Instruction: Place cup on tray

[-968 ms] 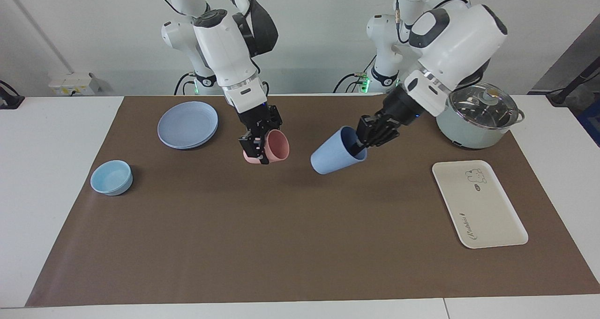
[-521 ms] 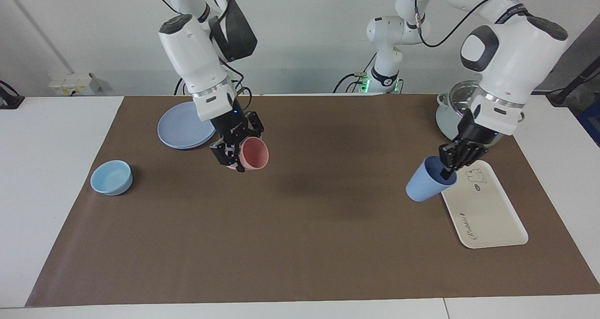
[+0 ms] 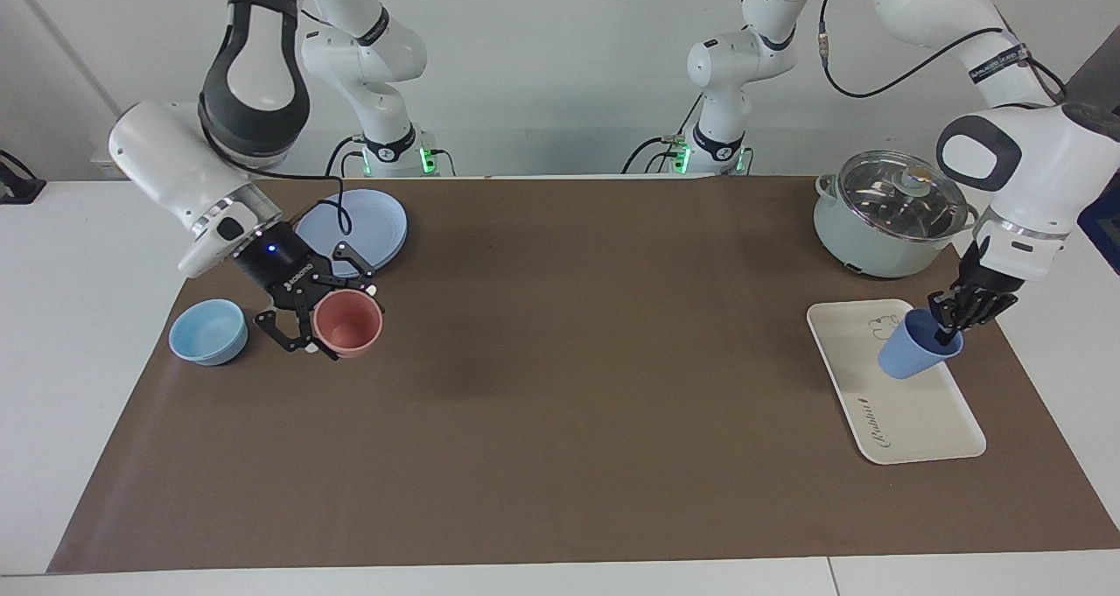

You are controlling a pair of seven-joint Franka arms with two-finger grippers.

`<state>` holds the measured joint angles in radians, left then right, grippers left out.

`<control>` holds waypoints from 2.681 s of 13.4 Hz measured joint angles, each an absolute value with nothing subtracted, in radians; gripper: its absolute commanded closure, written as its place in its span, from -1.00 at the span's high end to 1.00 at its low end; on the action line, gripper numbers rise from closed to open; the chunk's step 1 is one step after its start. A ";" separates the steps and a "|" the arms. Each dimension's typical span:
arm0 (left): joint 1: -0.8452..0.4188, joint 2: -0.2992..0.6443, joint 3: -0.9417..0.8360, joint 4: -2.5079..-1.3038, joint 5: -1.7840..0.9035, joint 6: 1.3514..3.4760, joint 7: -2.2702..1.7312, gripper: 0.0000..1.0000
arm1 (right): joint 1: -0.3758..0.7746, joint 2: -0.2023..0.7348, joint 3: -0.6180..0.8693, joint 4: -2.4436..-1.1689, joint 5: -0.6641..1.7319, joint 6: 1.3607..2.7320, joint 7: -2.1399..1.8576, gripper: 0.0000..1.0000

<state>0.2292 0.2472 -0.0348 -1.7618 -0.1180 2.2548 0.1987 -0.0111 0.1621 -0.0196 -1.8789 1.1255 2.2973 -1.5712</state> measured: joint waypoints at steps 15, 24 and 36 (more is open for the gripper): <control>0.182 0.371 -0.056 -1.416 -0.061 1.801 0.137 1.00 | -0.179 0.457 -0.020 -1.911 1.560 2.102 -2.272 -1.00; -0.043 0.145 -0.064 -1.409 0.061 1.593 -0.025 1.00 | -0.179 0.466 -0.019 -1.954 1.629 2.089 -2.365 1.00; -0.032 0.080 -0.050 -1.506 -0.033 1.591 -0.027 1.00 | -0.212 0.364 -0.020 -1.948 1.582 2.007 -2.345 1.00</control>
<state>-0.0324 0.0796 -0.0505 -1.5056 -0.0331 1.5909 -0.0274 -0.2117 0.3637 -0.0198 -1.9484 1.5819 2.0075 -2.3450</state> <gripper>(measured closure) 0.000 0.000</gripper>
